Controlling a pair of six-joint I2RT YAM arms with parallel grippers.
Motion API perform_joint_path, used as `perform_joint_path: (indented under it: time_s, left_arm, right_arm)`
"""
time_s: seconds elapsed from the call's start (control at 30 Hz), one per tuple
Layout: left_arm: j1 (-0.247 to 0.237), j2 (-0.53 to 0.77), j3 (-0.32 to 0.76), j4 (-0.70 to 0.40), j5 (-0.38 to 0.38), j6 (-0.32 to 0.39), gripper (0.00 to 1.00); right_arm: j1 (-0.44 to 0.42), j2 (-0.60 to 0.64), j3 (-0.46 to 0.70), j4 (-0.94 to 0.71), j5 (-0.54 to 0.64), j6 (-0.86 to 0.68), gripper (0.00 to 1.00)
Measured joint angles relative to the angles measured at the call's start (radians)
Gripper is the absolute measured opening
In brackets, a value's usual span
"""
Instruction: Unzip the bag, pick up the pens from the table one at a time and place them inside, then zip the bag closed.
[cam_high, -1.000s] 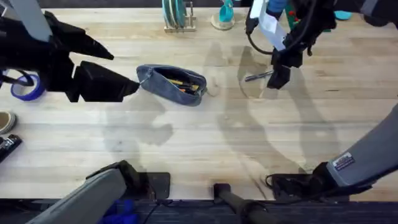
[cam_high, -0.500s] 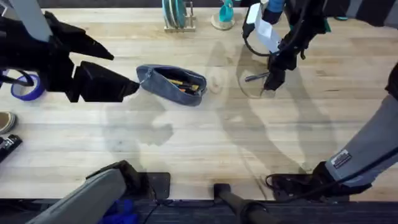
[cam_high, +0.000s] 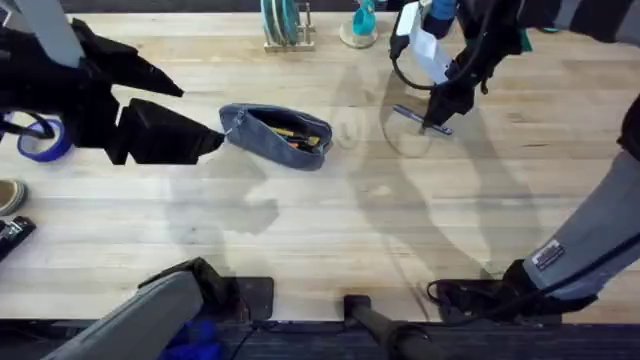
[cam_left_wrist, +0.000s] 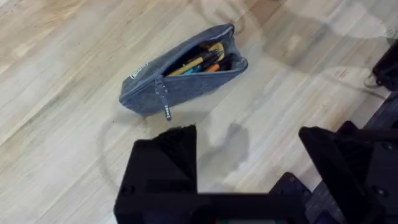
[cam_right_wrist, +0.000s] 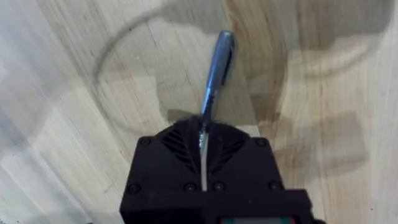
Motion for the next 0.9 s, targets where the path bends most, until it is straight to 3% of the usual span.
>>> perform_joint_path:
  time_s: [0.27, 0.9]
  left_arm:
    - [0.000, 0.000, 0.000, 0.000, 0.000, 0.000, 0.995]
    - [0.000, 0.000, 0.000, 0.000, 0.000, 0.000, 0.995]
  right_arm:
    - [0.000, 0.000, 0.000, 0.000, 0.000, 0.006, 0.030]
    - [0.003, -0.015, -0.007, -0.003, -0.003, 0.181, 0.031]
